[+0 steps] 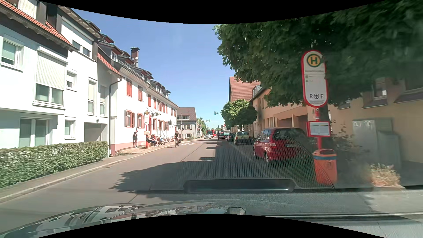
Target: Follow the waypoints while adhering to traffic rules and regulations
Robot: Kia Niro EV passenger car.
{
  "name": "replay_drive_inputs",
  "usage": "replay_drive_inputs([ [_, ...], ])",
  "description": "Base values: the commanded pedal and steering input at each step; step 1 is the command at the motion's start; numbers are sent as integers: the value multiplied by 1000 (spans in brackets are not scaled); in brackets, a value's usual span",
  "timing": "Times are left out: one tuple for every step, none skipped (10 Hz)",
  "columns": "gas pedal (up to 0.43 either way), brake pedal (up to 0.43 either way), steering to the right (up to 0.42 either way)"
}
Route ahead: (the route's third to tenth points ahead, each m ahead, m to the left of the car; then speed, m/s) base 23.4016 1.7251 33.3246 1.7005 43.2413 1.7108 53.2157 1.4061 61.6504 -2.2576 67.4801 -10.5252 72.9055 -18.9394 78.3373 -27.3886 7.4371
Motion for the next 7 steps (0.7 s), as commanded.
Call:
replay_drive_inputs([
  [87, 0, -4],
  [87, 0, -4],
  [87, 0, -4],
  [87, 0, -4],
  [87, 0, -4],
  [87, 0, -4],
  [87, 0, -4],
])
